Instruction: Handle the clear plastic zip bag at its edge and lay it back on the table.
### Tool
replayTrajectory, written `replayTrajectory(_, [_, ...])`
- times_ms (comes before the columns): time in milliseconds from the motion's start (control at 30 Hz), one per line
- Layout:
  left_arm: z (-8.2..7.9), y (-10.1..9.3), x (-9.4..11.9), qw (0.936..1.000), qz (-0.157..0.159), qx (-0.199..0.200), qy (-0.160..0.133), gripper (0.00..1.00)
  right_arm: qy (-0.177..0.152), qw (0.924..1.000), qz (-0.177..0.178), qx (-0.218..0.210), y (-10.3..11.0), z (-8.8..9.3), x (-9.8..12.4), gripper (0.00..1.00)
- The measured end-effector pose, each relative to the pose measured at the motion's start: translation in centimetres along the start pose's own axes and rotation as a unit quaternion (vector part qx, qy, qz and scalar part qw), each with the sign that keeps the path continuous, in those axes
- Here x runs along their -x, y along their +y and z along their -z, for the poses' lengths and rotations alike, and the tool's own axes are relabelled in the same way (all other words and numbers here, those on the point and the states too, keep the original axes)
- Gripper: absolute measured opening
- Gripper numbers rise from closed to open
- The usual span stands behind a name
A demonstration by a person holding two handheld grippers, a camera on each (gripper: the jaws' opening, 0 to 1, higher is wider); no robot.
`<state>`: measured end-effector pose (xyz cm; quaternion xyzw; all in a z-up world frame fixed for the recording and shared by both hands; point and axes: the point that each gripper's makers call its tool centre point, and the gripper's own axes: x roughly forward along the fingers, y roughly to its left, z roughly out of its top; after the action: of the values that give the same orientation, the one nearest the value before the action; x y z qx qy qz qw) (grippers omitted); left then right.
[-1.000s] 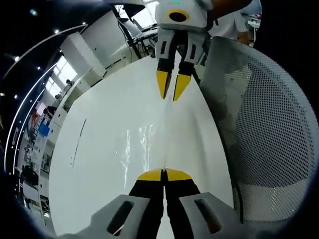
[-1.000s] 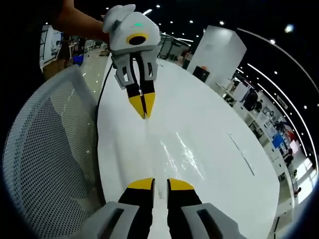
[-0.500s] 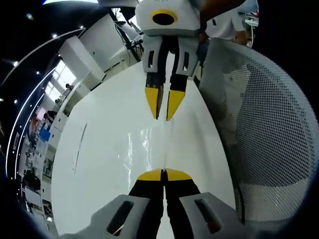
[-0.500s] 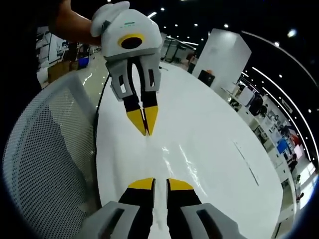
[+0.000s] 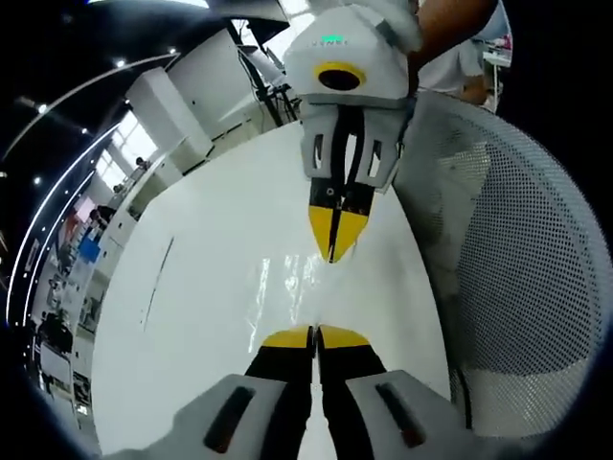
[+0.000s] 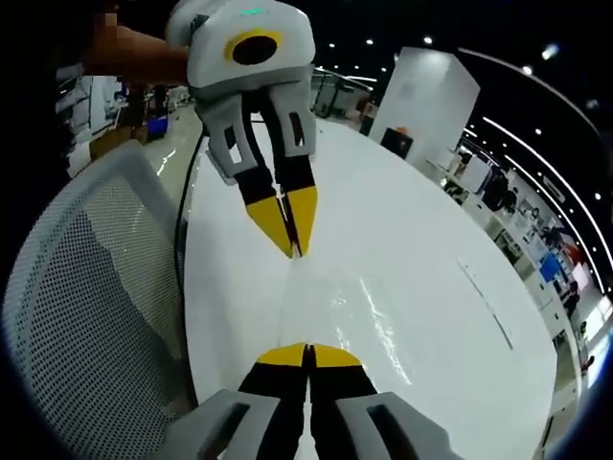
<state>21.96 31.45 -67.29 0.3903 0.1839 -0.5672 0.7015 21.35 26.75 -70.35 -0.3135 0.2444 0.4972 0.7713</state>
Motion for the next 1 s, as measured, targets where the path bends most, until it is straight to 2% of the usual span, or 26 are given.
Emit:
replayTrajectory(233, [-0.9,-0.4,0.7,0.9992,-0.009,-0.037,-0.007,0.07,0.001,1.0000,0.003,-0.006,-0.3,-0.5,0.0,0.00])
replayTrajectory(400, [-2.6,-0.8,0.5,0.9975,-0.004,-0.070,-0.011,0.07,0.001,1.0000,0.003,-0.009,-0.7,-0.7,-0.3,0.00])
replayTrajectory(567, [-3.5,-1.7,-0.4,0.9958,0.012,-0.090,-0.011,0.07,-0.001,0.9999,0.004,-0.014,-0.9,-1.0,-0.2,0.00])
replayTrajectory(700, [-3.4,-2.1,-1.5,0.9946,0.025,-0.101,0.004,0.04,-0.006,0.9997,0.007,-0.022,-1.1,-1.3,-0.2,0.00])
replayTrajectory(900, [-3.6,-1.9,-2.4,0.9924,0.017,-0.121,0.016,0.07,-0.009,0.9996,0.006,-0.025,-1.0,-1.7,0.1,0.00])
replayTrajectory(1000, [-3.3,-1.9,-2.9,0.9923,0.019,-0.120,0.024,0.04,-0.012,0.9995,0.008,-0.030,-1.1,-2.0,0.3,0.00])
